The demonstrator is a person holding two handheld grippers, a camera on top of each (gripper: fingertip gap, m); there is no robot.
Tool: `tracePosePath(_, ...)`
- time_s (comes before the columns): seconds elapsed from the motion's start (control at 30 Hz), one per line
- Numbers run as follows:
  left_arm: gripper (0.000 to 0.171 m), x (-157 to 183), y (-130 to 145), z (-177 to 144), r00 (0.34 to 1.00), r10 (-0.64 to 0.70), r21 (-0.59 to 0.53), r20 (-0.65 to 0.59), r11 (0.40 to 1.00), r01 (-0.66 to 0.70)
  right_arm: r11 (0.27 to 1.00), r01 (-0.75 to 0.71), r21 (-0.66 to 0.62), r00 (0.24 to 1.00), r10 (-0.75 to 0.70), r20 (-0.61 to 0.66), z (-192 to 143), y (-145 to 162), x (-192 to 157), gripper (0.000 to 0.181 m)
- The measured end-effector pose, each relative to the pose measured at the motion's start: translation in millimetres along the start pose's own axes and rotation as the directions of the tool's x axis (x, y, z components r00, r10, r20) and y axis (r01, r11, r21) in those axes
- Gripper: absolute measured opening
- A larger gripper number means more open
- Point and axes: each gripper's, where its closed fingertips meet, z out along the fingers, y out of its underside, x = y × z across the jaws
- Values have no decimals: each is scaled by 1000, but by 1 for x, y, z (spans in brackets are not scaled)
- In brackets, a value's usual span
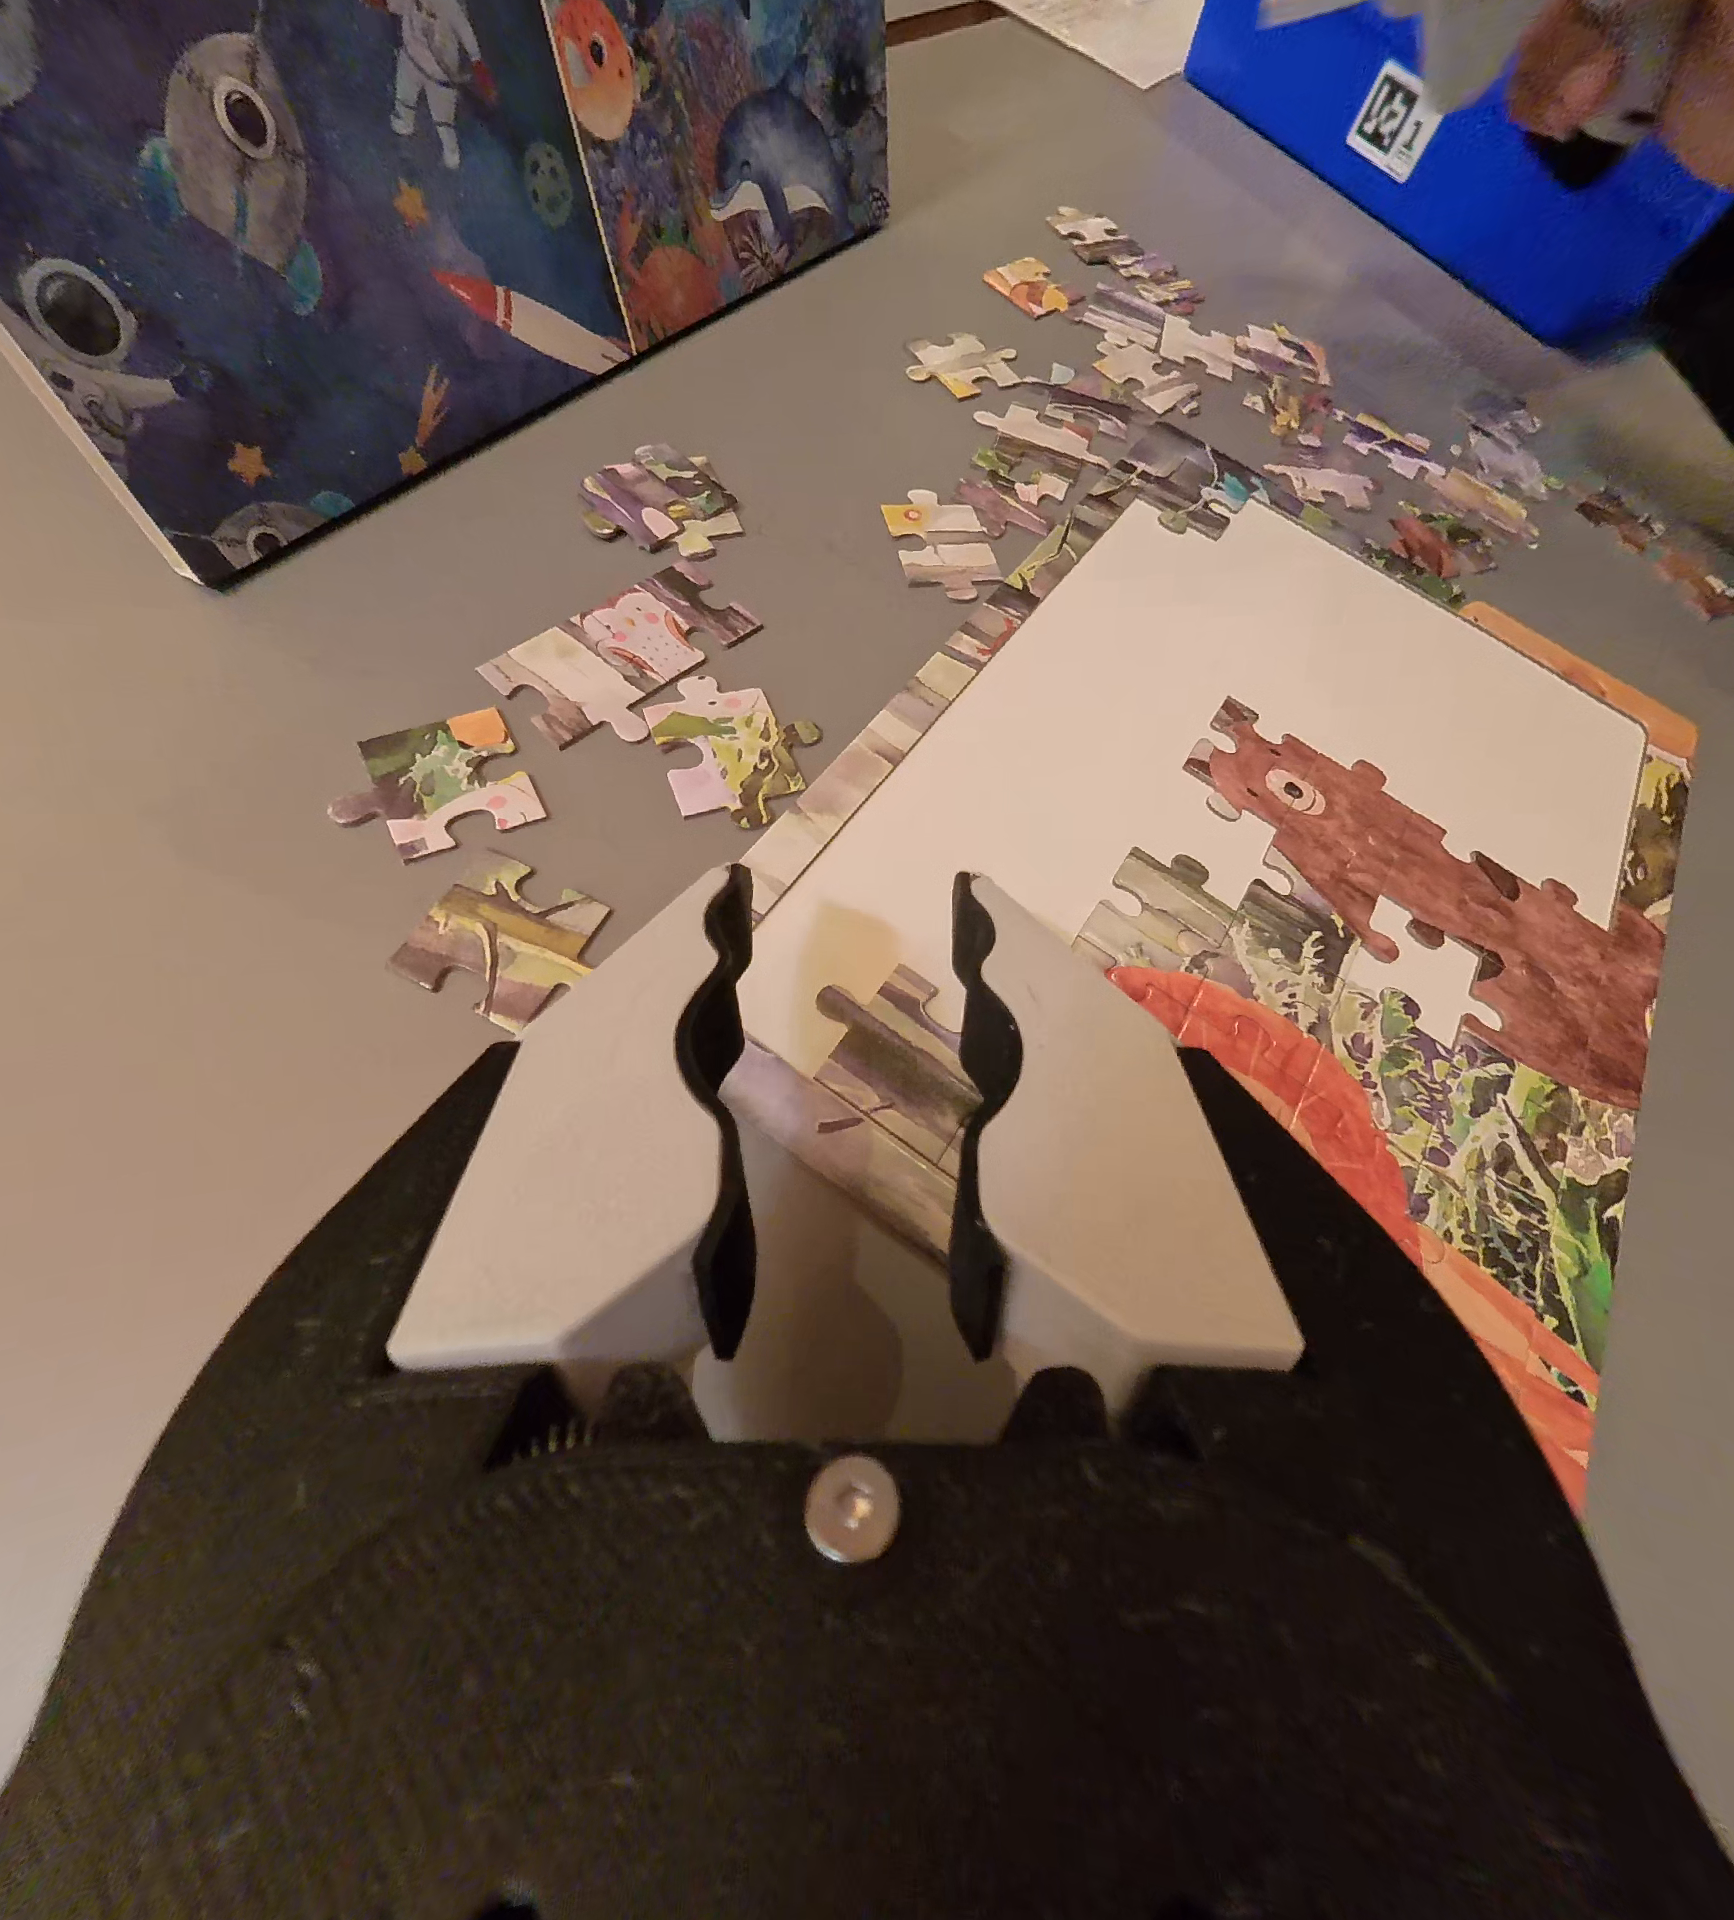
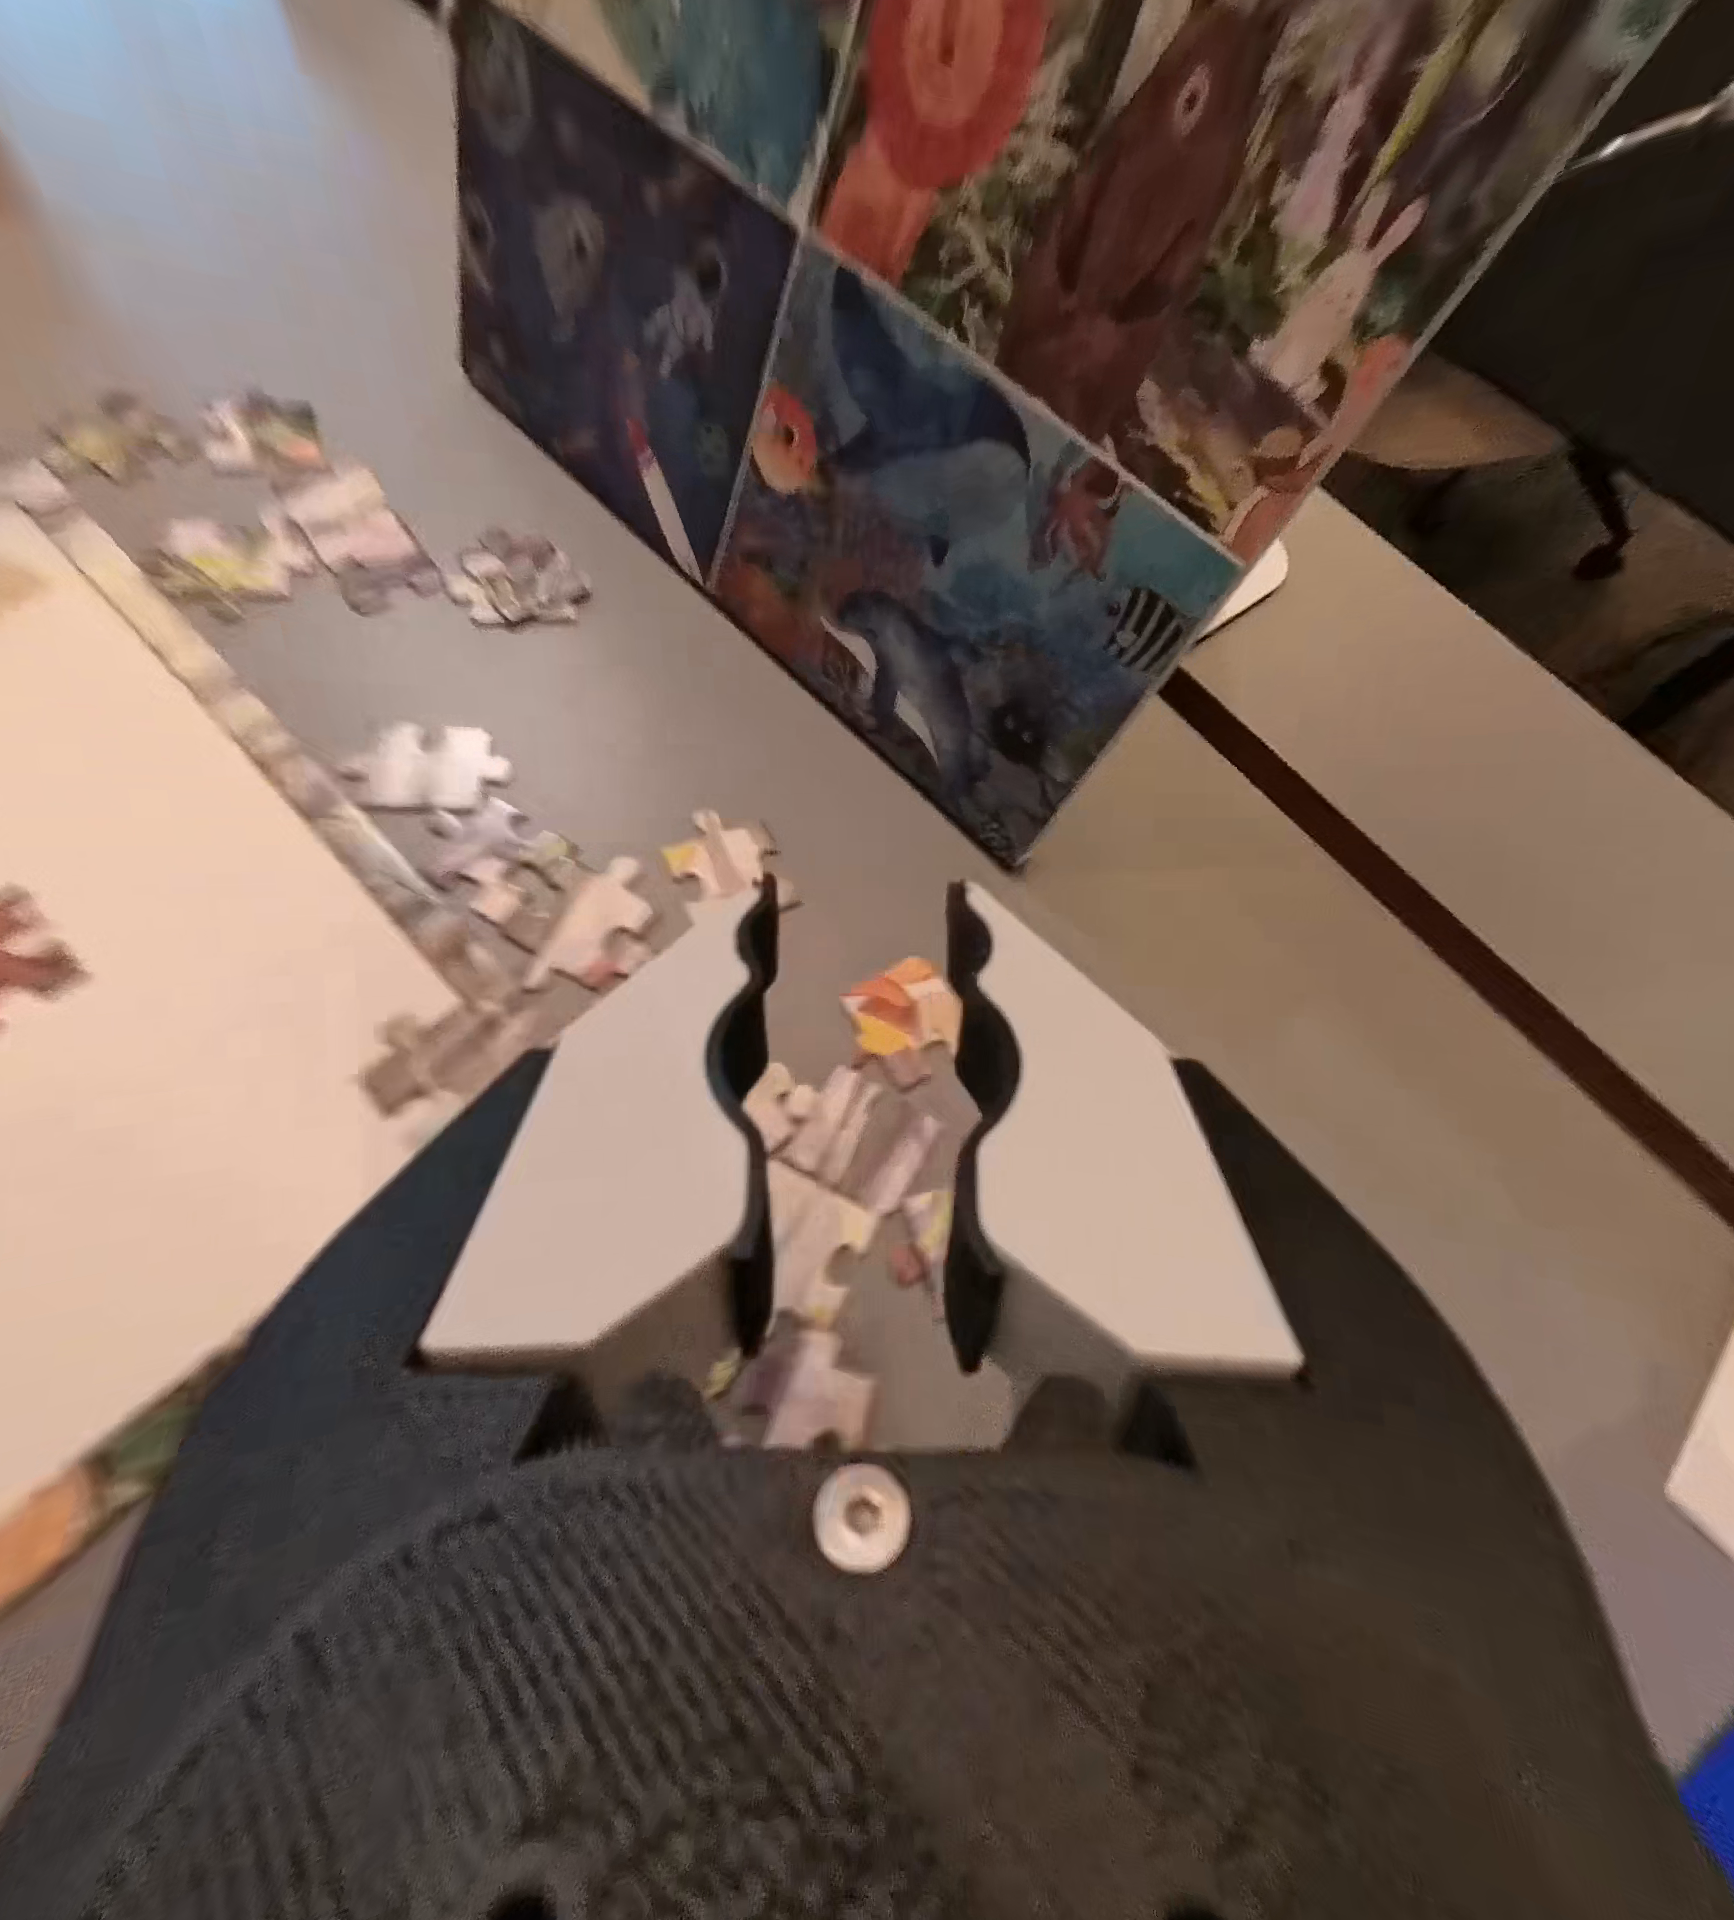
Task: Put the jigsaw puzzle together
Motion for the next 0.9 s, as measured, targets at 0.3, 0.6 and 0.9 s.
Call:
tracePosePath(0.3,37,6,3,2,995,97,-26,39,995,-96,982,-82,-172,986,105,130,60,59,16,53)
tracePosePath(0.6,37,6,5,4,994,103,-45,42,994,-101,969,-57,-240,985,93,143,62,73,8,36)
tracePosePath(0.9,35,6,0,-1,992,108,-2,58,994,-108,987,-53,-150,985,77,152,51,51,-2,21)
